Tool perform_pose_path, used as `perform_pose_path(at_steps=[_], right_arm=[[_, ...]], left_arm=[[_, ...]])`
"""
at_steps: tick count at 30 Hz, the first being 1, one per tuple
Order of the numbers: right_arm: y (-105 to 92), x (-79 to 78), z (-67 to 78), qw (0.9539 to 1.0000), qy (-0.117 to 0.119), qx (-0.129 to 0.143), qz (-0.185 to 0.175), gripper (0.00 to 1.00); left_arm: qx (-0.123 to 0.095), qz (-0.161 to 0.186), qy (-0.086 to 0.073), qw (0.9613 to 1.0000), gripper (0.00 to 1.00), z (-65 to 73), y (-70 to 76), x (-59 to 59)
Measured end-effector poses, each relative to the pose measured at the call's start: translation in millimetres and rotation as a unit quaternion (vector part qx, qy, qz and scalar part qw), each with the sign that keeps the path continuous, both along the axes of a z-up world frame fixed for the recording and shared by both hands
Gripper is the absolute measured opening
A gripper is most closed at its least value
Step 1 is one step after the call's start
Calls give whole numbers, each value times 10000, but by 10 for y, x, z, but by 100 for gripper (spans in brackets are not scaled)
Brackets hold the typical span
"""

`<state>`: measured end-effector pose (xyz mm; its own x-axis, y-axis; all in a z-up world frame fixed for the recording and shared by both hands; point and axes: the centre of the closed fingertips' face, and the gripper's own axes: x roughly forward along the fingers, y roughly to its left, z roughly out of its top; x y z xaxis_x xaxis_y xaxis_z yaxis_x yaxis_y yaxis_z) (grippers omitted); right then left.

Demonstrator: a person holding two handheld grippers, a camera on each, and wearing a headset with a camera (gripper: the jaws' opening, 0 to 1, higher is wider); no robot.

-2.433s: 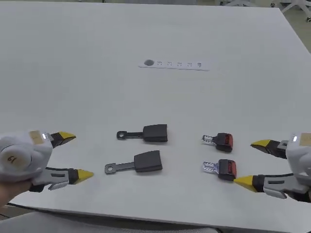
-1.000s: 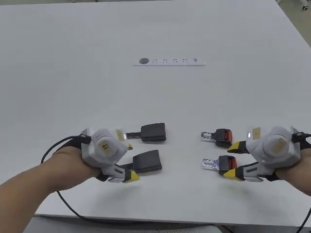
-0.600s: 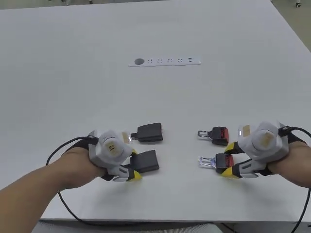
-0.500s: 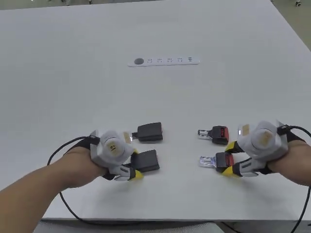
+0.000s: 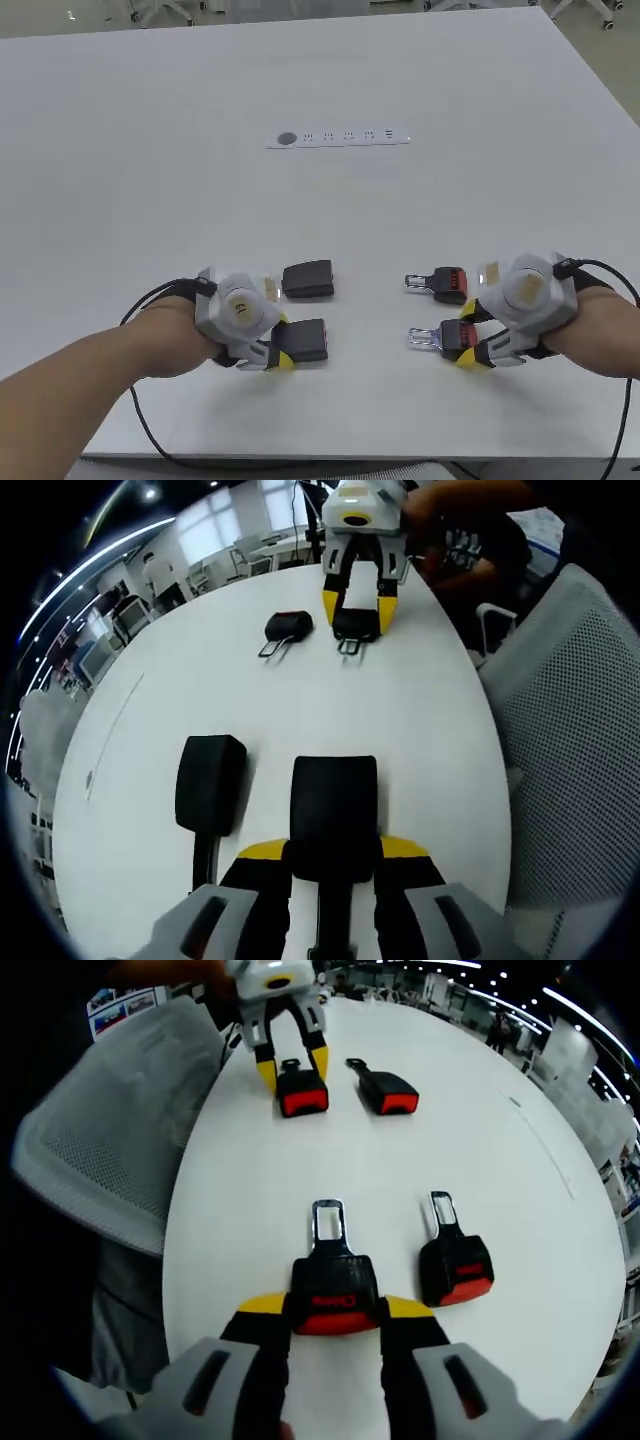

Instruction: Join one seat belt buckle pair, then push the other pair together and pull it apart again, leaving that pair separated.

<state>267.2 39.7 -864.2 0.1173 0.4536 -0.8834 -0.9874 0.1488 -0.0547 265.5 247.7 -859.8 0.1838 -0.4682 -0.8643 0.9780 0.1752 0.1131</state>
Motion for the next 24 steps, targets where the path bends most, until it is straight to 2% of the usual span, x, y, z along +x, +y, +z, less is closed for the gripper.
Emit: perform_pose_path(at_steps=[5, 11, 15, 18, 21, 24], right_arm=[[110, 20, 3, 9999, -67, -10, -112, 35], [406, -4, 6, 9997, -124, 177, -133, 35], [594, -16, 13, 9995, -151, 281, -62, 35], [741, -31, 12, 9994, -86, 343, -7, 35], [882, -51, 14, 9992, -139, 335, 164, 35], [976, -38, 15, 9992, -129, 344, 168, 35]], left_arm=[[70, -85, 40, 9999, 33, 2, 2, -2], [103, -164, 90, 9998, 33, 0, 0, -2], [95, -190, 116, 9997, 33, -4, 0, 4], [78, -196, 122, 9997, 33, -5, -1, 2], [58, -192, 117, 9997, 33, -5, 1, 4], [48, -179, 110, 9998, 33, -7, 2, 4]])
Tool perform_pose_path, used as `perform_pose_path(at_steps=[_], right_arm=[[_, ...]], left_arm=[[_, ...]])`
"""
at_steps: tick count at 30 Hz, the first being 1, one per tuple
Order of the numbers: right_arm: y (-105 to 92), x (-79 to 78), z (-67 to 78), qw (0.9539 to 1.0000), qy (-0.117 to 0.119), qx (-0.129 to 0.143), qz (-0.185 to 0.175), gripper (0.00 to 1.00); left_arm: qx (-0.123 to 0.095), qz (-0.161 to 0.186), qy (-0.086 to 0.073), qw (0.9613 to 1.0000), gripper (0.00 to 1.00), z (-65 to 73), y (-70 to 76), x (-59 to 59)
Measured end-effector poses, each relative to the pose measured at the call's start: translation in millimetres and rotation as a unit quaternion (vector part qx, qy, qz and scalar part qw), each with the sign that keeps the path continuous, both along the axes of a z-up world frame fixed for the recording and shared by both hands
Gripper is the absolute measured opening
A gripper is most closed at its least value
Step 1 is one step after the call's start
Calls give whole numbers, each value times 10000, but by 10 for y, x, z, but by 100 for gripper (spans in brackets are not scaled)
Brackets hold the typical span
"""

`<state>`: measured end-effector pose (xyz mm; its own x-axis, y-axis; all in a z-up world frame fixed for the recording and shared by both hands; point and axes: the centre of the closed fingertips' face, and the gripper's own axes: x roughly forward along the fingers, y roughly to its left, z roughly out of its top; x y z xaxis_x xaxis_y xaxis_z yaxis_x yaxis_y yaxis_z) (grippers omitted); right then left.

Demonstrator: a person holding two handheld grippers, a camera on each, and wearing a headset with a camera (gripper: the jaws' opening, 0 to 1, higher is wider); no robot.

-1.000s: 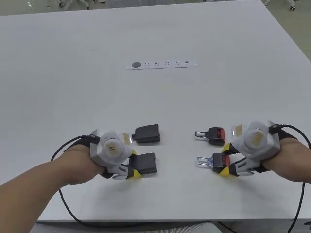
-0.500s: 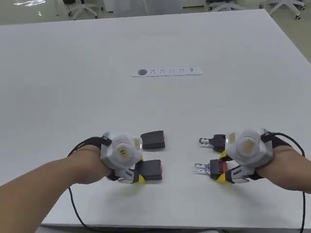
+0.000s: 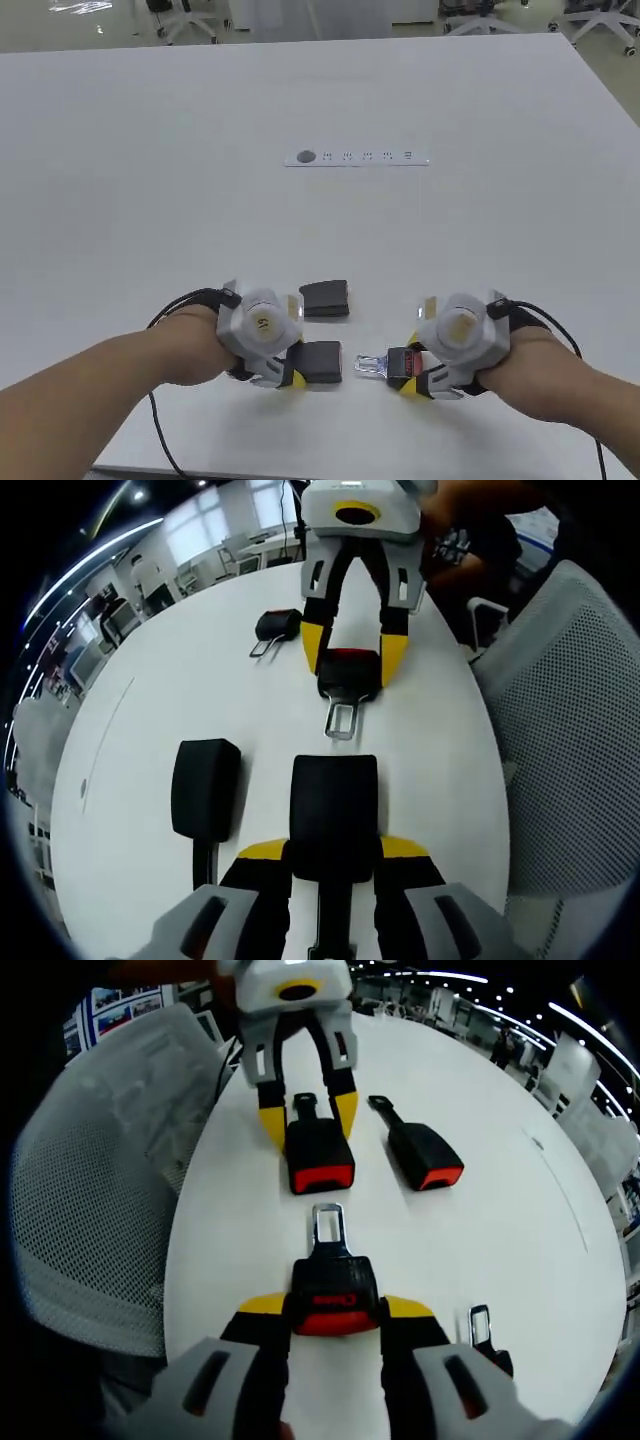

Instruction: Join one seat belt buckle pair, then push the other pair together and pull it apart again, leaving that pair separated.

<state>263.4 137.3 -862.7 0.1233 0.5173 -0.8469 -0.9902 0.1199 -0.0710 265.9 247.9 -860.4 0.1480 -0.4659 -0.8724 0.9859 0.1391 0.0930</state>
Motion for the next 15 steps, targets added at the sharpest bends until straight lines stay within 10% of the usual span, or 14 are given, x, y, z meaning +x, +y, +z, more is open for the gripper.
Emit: perform_pose_path(at_steps=[15], right_arm=[[181, 12, 14, 9995, -239, -67, 203, 35]], left_arm=[[83, -33, -1, 10000, 33, 2, 3, 2]])
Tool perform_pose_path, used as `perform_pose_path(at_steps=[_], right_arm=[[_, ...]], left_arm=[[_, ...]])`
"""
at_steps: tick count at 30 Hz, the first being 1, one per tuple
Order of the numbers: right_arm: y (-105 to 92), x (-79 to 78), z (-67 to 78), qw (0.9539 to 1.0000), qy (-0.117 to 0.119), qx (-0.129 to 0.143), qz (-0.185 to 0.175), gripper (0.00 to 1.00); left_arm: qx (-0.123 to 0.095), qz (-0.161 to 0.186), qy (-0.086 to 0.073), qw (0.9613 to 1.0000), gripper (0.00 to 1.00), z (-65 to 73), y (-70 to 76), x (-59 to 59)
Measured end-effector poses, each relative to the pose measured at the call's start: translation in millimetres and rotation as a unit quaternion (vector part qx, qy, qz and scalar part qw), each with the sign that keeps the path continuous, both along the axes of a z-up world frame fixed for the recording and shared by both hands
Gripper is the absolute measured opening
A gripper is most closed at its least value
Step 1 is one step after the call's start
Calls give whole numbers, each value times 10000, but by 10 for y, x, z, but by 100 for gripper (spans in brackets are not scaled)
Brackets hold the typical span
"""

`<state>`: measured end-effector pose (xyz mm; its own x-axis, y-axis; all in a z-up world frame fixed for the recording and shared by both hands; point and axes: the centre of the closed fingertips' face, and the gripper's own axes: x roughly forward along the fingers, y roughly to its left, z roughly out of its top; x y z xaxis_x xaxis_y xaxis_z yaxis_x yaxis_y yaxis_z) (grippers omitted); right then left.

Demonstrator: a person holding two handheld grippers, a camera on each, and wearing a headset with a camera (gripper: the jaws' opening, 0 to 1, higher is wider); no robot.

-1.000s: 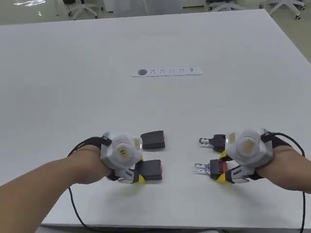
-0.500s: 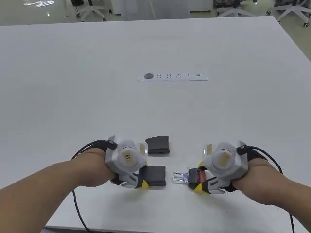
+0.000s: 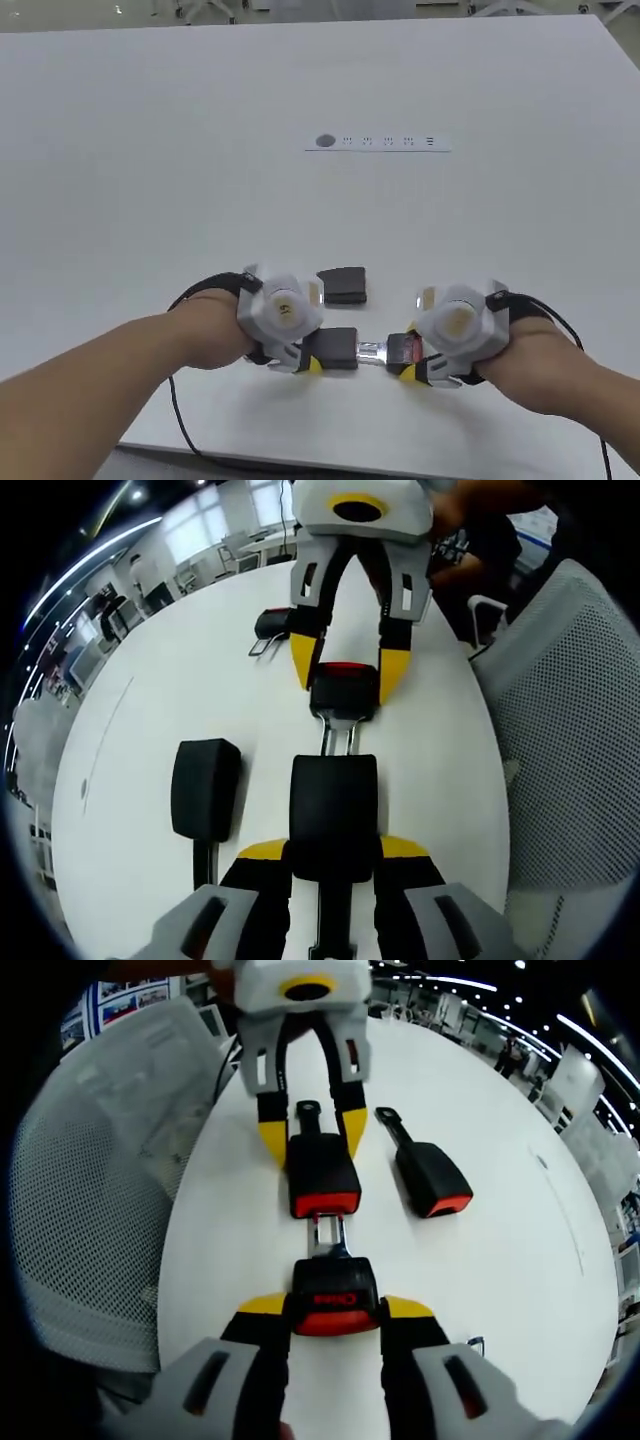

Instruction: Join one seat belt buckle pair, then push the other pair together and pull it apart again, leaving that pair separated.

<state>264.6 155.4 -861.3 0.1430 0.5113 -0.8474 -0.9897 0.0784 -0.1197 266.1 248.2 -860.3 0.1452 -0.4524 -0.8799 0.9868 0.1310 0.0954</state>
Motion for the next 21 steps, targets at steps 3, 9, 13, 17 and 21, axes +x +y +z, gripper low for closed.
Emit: perform_pose_path(at_steps=[3, 9, 13, 17, 21], right_arm=[[58, -7, -2, 10000, 7, 42, 38, 35], [92, 9, -17, 9998, 85, 161, -48, 34], [108, 8, -13, 9997, 90, 177, -132, 33], [131, 8, -15, 9995, 139, 212, -171, 32], [169, 8, -10, 9997, 108, 205, -71, 32]], left_arm=[[35, -62, 20, 10000, 33, -3, -4, 3], [15, -159, 74, 9998, 32, -9, -8, 6], [-75, -185, 122, 9997, 32, -13, -13, 15], [-81, -247, 123, 9996, 32, -14, -21, 11], [-62, -336, 124, 9993, 32, -15, -26, 11]])
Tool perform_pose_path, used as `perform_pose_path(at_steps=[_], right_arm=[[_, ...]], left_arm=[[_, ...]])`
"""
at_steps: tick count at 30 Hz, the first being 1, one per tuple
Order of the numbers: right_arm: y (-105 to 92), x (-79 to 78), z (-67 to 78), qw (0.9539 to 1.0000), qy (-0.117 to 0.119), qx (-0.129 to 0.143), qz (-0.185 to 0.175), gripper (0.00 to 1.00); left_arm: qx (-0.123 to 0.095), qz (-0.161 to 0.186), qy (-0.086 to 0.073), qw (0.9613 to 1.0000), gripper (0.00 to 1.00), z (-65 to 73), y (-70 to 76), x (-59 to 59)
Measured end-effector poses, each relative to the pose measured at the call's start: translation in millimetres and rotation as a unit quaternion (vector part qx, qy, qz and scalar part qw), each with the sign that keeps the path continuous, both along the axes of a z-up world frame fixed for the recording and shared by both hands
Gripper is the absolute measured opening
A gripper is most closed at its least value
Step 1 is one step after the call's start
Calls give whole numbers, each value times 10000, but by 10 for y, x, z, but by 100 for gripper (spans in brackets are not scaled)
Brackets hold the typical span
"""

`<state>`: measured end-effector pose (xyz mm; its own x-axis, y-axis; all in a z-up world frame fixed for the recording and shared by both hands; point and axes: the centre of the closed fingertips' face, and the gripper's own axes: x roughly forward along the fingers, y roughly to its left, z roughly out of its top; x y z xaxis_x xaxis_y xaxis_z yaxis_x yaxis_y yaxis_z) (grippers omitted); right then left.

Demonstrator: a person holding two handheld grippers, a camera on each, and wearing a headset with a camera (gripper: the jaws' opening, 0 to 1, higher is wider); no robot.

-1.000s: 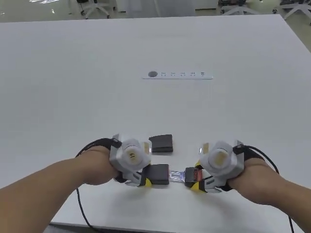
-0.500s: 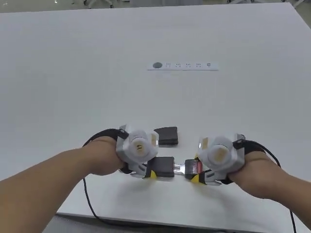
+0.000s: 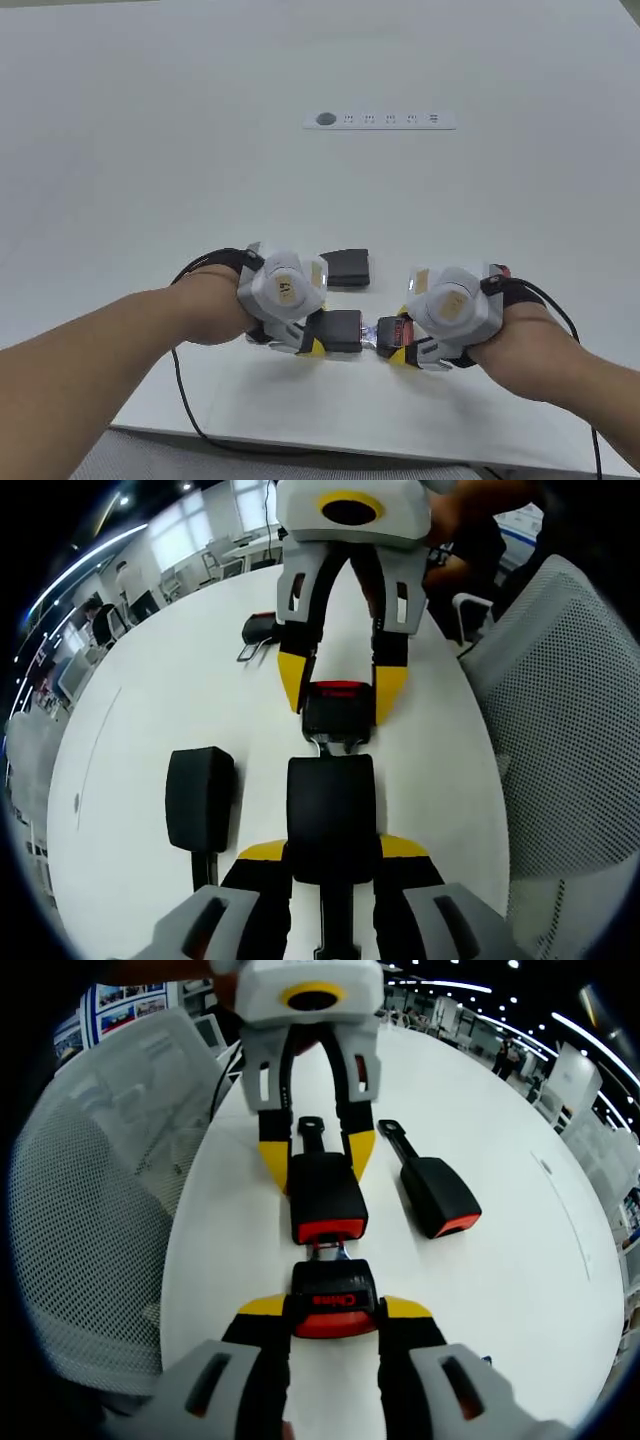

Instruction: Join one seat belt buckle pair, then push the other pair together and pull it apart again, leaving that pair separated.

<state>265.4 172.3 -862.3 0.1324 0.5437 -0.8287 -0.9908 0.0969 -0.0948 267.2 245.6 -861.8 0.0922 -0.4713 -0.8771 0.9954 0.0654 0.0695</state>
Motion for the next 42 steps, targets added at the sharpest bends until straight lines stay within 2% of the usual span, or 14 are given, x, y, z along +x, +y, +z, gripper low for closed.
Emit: perform_pose_path(at_steps=[4, 10, 15, 16, 22, 24, 26, 28, 33, 42], right_arm=[[14, 4, 4, 9999, -32, -69, 125, 31], [93, -14, 9, 10000, 3, 26, -16, 31], [115, -21, 22, 9999, 26, 106, -86, 31], [119, -9, 31, 9999, -9, 66, -75, 31], [101, -11, 22, 9999, 28, 46, -105, 31], [96, -14, 20, 9999, 23, 49, -114, 31], [69, -17, 34, 10000, -25, 76, 3, 31], [53, -13, 36, 9999, -5, 141, 34, 31], [72, -19, 29, 9999, 3, 106, 73, 32], [73, -18, 28, 9999, 0, 138, 29, 34]], left_arm=[[-14, -86, 4, 10000, 31, 1, -7, -4], [9, -173, 6, 9998, 31, 2, -16, -10], [120, -286, -4, 9995, 31, 4, -7, 2], [95, -240, 56, 9997, 31, 1, -12, -12], [139, -271, 23, 9995, 32, 2, -15, -9], [107, -137, 64, 9998, 32, 3, 0, -2], [-72, -162, 3, 9998, 31, 10, 9, -1], [-134, -146, -17, 9998, 31, 13, 23, -2], [4, -189, 25, 9998, 31, 8, 1, 3], [81, -38, 63, 9999, 33, 6, -3, 7]])
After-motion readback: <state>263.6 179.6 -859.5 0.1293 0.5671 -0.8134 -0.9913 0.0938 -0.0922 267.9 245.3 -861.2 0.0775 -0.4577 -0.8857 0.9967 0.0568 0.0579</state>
